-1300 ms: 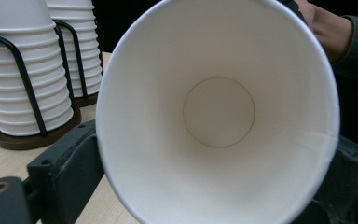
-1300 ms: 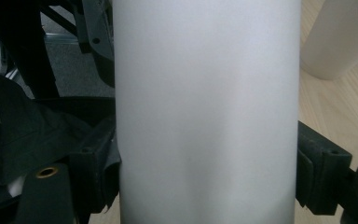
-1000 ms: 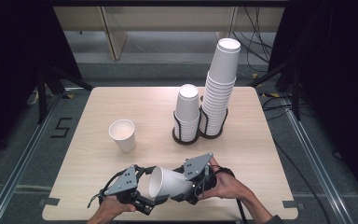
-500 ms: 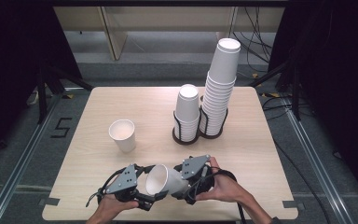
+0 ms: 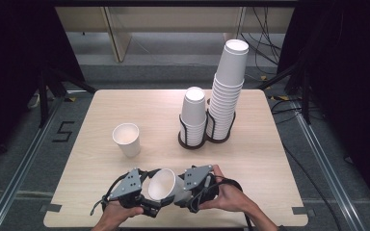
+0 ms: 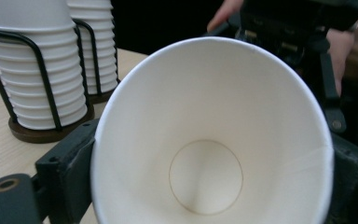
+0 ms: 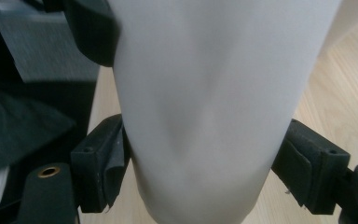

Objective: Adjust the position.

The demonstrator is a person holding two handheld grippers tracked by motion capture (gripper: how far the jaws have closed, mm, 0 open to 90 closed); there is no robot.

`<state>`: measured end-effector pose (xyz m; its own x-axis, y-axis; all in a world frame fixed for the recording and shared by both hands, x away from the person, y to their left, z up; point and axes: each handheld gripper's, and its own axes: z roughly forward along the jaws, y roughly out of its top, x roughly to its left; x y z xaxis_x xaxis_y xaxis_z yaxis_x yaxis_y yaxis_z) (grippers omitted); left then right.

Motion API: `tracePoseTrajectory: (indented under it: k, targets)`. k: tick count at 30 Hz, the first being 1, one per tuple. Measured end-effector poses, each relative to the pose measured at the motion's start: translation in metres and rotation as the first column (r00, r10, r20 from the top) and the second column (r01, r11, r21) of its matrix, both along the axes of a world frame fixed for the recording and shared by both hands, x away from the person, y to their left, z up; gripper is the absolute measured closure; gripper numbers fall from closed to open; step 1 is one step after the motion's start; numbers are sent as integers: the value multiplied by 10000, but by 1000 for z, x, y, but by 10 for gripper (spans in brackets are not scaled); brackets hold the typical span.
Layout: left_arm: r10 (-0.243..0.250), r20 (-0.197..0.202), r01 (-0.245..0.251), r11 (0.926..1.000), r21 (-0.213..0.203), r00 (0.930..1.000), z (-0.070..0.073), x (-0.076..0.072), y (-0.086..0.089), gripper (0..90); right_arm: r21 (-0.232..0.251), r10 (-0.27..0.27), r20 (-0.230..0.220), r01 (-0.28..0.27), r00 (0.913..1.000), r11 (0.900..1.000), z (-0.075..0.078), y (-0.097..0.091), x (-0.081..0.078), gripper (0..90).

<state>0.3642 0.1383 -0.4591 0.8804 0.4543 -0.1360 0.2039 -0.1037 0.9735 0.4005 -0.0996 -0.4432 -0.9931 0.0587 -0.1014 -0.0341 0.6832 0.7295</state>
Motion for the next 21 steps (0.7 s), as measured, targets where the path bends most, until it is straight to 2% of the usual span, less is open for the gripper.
tracePoseTrajectory:
  k: [1, 2, 4, 6, 7, 9, 14, 15, 17, 21]
  targets:
    - [2, -89, -6, 9988, -488, 10000, -1, 1, 0, 75, 258, 10, -178, -5, 9998, 9997, 0, 0, 1, 240]
    - [101, -185, -110, 9988, -478, 9998, 0, 1, 2, 71, 635, -10, -280, 27, 9996, 9980, 0, -1, 2, 240]
    - [117, -169, -129, 9973, -718, 9998, -1, 1, 2, 57, 1278, 19, -442, 38, 9990, 9918, 2, -2, 3, 242]
    - [124, -122, -136, 9942, -1071, 9998, -1, 1, 2, 54, 1552, 71, -509, 9, 9987, 9879, 4, -3, 4, 242]
    - [251, -133, -262, 9954, -918, 9996, 0, 1, 3, 57, 1617, 29, -544, 59, 9985, 9868, 4, -4, 4, 242]
    - [268, -99, -276, 9944, -1019, 9996, -1, 1, 2, 62, 1855, -9, -735, 146, 9973, 9825, 3, -5, 6, 241]
    - [240, 21, -237, 9958, -884, 9997, -1, -1, -1, 122, 1909, -127, -859, 290, 9962, 9812, -1, -2, 5, 237]
    - [246, 65, -240, 9963, -824, 9997, -1, -1, -1, 126, 1906, -85, -754, 227, 9971, 9814, -2, -2, 5, 236]
    - [215, 65, -209, 9963, -830, 9997, -1, -1, -1, 131, 1882, -146, -986, 330, 9950, 9816, -3, -1, 4, 234]
    - [199, 149, -187, 9970, -748, 9997, -3, -1, 0, 152, 1742, -191, -988, 362, 9949, 9841, -4, 1, 4, 232]
